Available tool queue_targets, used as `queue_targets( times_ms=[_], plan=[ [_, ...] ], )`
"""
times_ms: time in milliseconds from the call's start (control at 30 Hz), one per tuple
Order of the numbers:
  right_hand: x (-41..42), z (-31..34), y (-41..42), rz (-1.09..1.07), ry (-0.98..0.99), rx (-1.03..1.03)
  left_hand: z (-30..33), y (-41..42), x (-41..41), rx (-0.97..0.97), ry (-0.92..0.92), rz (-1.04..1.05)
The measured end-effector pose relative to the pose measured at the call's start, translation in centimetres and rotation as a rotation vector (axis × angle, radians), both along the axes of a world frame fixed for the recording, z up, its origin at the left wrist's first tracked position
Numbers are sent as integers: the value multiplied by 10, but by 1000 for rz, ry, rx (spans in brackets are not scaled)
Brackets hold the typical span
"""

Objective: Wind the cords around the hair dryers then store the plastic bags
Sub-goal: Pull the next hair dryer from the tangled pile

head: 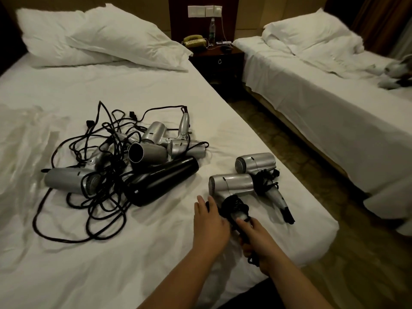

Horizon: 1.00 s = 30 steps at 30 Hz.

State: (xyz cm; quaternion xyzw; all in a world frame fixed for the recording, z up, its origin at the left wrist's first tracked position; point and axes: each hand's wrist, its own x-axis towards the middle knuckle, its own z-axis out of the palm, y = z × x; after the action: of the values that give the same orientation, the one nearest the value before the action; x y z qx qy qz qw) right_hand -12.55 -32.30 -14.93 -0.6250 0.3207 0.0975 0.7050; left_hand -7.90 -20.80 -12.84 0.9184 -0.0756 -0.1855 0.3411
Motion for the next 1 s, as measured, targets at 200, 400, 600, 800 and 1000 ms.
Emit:
queue_targets(
  times_ms=[200, 400, 600, 800, 1000],
  plan=[
    [-2, -6, -5, 3, -30, 10, -7, -19, -14, -15, 100, 31],
    [1, -10, 2, -44, -99, -16, -4, -14, 0, -167, 103, 84],
    [4, -17, -2, -18, -11, -29, -7, 5, 9, -164, -93, 170],
    [1, -20, -10, 39, 7, -50, -11, 3, -2, -84, -167, 45],
    [2, -22, -12, 73, -16, -256, -10, 4, -5, -106, -138, 35]
  ],
)
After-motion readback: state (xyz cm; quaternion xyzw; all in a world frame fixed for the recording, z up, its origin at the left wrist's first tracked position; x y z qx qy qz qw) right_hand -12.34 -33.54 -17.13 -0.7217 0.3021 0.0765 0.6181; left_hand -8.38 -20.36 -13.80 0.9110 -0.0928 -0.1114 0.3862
